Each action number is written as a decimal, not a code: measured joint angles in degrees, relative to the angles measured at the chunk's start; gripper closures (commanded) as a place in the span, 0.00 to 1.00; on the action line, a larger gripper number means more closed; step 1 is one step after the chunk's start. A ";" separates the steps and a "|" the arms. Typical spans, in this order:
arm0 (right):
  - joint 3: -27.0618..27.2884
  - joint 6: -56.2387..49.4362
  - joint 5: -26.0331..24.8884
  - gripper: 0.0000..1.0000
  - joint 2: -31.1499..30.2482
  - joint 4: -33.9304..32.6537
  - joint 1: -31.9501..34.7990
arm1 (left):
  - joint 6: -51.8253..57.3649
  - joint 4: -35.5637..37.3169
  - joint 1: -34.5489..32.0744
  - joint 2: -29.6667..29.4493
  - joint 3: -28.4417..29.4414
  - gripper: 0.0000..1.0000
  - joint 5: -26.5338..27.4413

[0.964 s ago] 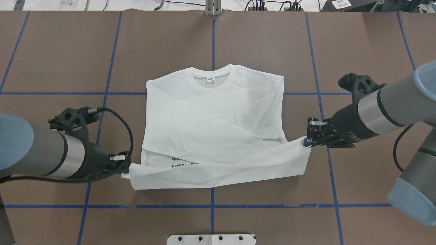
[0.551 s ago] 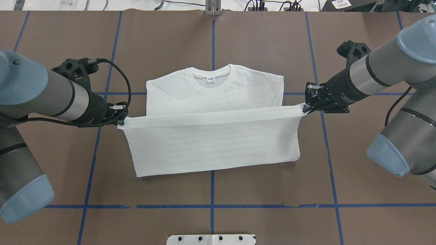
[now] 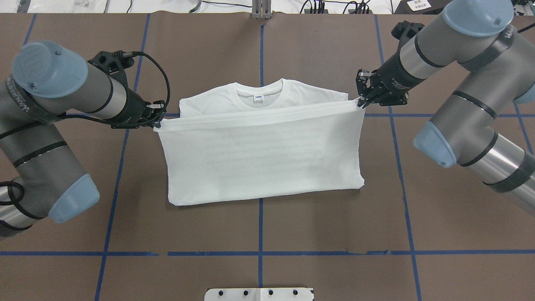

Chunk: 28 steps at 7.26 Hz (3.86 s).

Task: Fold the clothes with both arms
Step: 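Carry the hem with both grippers toward the collar, folding the shirt, then lay the hem at the collar and open both grippers, then move the right gripper down to the folded shirt's side edge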

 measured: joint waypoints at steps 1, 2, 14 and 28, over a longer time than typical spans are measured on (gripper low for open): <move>-1.55 -0.03 -0.11 1.00 1.64 0.02 0.12 | -0.01 -3.59 -0.34 -0.43 3.30 1.00 0.04; -3.68 -0.06 -0.28 1.00 3.23 0.17 0.12 | -0.20 -5.82 -1.06 -1.52 6.47 1.00 0.06; -25.71 -0.01 -2.61 1.00 12.68 11.72 0.18 | -3.87 -24.55 -3.37 -10.89 31.57 0.94 2.82; -2.84 8.49 -13.24 0.00 -5.46 7.71 -15.45 | -3.47 -23.53 -5.39 -9.75 27.18 0.01 3.41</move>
